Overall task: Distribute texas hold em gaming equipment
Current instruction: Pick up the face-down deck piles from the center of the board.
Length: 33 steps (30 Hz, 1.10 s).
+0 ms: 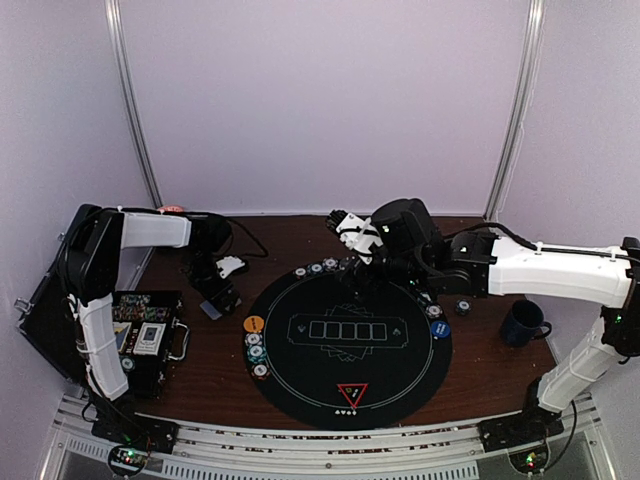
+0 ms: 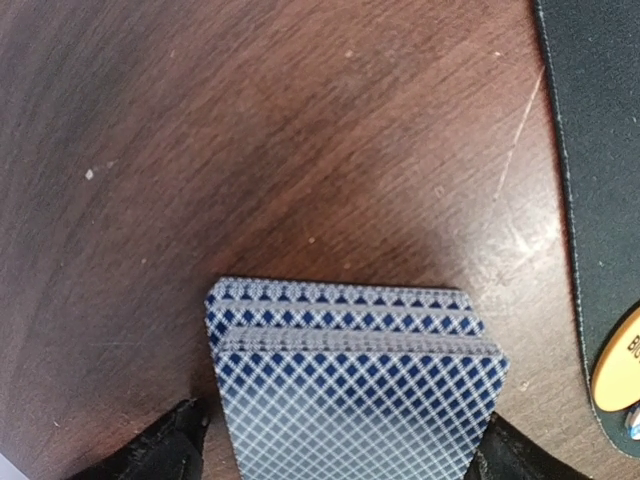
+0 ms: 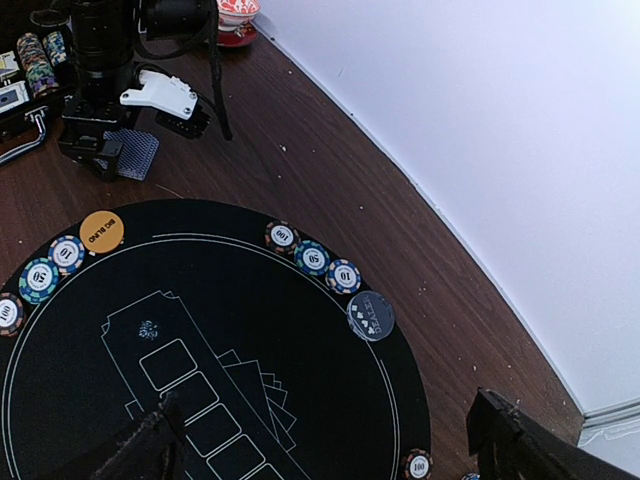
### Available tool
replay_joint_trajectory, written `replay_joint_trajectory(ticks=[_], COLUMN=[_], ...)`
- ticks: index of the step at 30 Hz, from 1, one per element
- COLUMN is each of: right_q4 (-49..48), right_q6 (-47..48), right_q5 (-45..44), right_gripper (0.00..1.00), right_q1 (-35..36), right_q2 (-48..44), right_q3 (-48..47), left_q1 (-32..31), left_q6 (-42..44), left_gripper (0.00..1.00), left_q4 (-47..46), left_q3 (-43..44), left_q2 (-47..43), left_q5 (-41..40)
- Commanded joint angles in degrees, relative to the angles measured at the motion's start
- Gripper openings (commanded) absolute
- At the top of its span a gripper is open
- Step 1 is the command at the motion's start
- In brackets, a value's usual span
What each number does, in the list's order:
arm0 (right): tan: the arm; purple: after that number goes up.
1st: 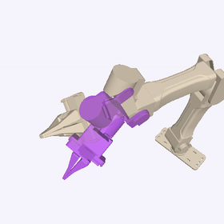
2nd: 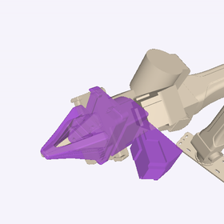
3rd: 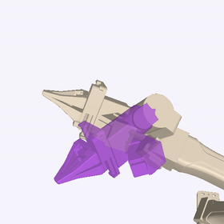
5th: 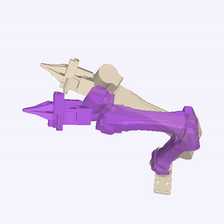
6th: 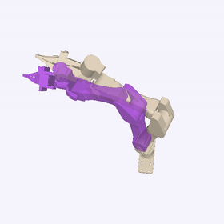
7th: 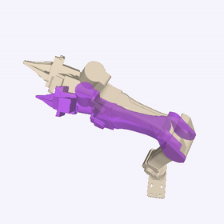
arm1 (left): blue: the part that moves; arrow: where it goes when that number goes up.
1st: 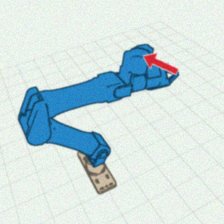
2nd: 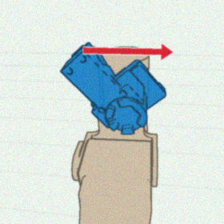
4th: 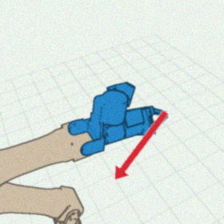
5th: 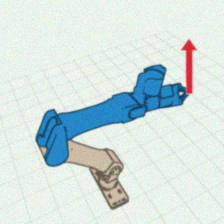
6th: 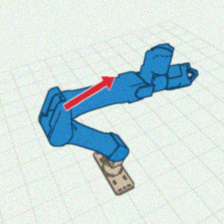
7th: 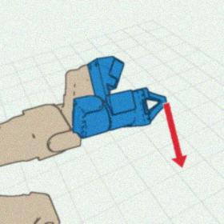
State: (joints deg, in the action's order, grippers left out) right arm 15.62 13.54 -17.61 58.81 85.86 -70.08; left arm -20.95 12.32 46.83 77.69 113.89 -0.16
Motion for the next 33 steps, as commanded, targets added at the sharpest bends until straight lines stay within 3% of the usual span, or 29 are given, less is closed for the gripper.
replay_joint_trajectory(ticks=[1, 15, 21, 33], right_q4=[-0.5, -0.4, -0.6, -0.2], right_q6=[-0.4, -0.6, -0.8, -1.5], right_q5=[0.1, 0.7, 0.8, 1.7], right_gripper=[1.0, 1.0, 1.0, 1.0], right_q1=[0.4, 0.4, 0.4, 0.4], right_q2=[0.3, 0.2, 0.3, 3.1], right_q3=[0.3, 0.3, 0.4, 0.0], left_q1=[0.3, 0.7, 0.6, -0.1], left_q6=[0.6, 1.5, 0.9, -0.1], left_gripper=[0.91, 0.63, 0.44, 0.27], left_q4=[-0.2, 0.5, 0.9, 0.9], left_q3=[0.5, 0.5, 0.9, 1.3], left_q2=[2.7, 4.0, 3.8, 0.3], left_q5=[-1.0, 2.1, 1.8, 1.0])
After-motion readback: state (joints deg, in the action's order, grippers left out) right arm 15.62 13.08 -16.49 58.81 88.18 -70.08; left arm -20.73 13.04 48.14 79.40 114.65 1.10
